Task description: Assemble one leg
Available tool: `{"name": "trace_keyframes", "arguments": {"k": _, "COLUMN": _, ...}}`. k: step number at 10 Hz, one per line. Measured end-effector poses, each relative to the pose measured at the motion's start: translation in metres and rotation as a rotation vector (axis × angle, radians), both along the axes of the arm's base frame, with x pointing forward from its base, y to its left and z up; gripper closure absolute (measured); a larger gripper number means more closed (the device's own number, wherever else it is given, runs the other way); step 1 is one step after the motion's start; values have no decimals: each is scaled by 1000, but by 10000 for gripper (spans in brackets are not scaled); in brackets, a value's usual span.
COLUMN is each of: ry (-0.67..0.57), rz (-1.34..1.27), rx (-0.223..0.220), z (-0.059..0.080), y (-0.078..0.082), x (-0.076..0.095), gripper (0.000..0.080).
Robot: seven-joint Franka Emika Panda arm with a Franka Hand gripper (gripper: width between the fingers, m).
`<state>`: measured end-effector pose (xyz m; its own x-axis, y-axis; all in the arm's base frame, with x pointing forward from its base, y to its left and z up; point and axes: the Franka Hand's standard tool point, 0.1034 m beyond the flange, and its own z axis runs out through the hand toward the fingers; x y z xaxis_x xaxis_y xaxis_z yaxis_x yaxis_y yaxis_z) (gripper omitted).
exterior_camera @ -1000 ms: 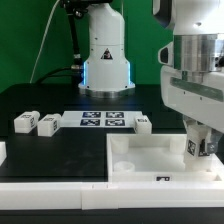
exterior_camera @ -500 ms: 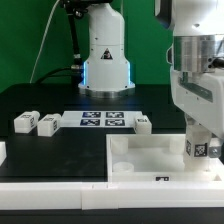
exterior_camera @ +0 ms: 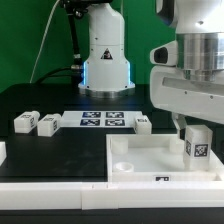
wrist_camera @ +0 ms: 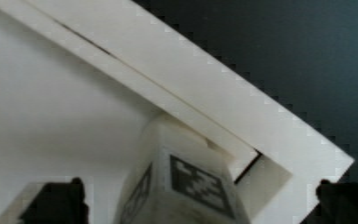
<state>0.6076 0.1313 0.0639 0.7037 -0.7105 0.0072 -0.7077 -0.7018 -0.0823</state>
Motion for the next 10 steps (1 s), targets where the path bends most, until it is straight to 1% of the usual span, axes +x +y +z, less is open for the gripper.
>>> {"name": "trace_keyframes", "arguments": {"k": 1, "ry": -5, "rz": 155, "rx": -11, "z": -1, "y": -4, "x": 0, "gripper": 151}}
{"name": "trace_keyframes", "arguments": {"k": 2, "ry": -10, "rz": 256, "rx": -18, "z": -2, "y": -7, "x": 1, "gripper": 151}}
{"name": "trace_keyframes", "arguments": {"k": 6, "ry": -27, "rz": 669, "rx": -49, "z": -2, "y": -13, "x": 1, "gripper": 151}}
{"name": "trace_keyframes", "arguments": {"k": 7, "ry": -29, "rz": 735, "rx": -58, "z": -2, "y": -13, "x": 1, "gripper": 151}}
{"name": "trace_keyframes", "arguments": {"k": 8, "ry": -29, "rz": 733, "rx": -57, "z": -2, "y": -13, "x": 1, "gripper": 182}}
{"name": "trace_keyframes", "arguments": {"k": 9, "ry": -29, "rz": 732, "rx": -57, "z": -2, "y": -13, "x": 1, "gripper": 330}}
{"name": "trace_keyframes", "arguments": {"k": 10, "ry": -29, "rz": 732, "rx": -57, "z": -2, "y": -13, "x": 1, "gripper": 330}}
